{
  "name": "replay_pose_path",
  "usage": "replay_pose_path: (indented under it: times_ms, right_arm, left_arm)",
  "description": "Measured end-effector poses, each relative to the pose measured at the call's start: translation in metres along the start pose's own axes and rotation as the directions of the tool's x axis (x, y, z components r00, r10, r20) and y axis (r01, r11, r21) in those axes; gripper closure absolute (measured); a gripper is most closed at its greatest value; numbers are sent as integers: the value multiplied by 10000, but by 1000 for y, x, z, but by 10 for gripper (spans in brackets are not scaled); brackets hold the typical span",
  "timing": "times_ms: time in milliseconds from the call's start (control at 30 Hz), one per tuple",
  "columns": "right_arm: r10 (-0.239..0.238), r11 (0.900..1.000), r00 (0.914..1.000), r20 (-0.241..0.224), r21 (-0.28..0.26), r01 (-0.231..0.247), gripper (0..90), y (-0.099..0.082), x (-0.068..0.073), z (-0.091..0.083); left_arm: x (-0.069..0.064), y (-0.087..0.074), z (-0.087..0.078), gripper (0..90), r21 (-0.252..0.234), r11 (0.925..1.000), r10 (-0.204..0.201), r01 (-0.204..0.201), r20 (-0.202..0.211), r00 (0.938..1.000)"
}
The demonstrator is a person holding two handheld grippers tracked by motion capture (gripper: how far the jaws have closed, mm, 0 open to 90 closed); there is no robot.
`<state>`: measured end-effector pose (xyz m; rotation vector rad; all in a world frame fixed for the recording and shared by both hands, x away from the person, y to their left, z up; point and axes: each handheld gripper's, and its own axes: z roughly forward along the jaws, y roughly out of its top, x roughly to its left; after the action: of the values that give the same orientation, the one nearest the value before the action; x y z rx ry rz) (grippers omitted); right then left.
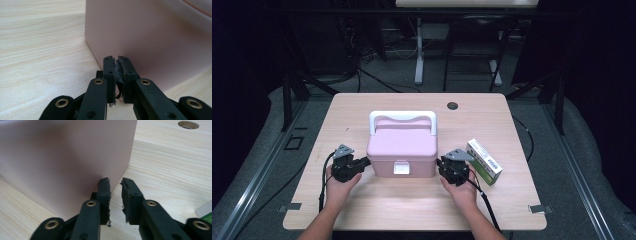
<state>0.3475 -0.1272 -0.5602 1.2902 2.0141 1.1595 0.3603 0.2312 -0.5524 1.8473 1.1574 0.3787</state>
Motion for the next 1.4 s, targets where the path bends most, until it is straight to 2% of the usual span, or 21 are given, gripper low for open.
replay_pose_path:
  times_ms: [367,700,1100,1400]
  right_arm:
    - [-56,9999,9999,-93,130,57,860,-1,2,-3]
    - [-174,9994,9997,-161,309,178,874,-2,3,-7]
    - [-366,9984,9991,-227,432,376,898,-4,5,-14]
    - [-402,9963,9986,-354,748,428,900,-5,7,-21]
  left_arm:
    - [-4,-1,-2,863,108,9999,-76,75,30,10000]
    - [-9,-3,-4,884,132,9997,-194,193,17,9998]
    - [-14,-6,-9,891,329,9994,-95,88,195,9998]
    - [-19,-8,-13,894,401,9992,-29,21,199,9998]
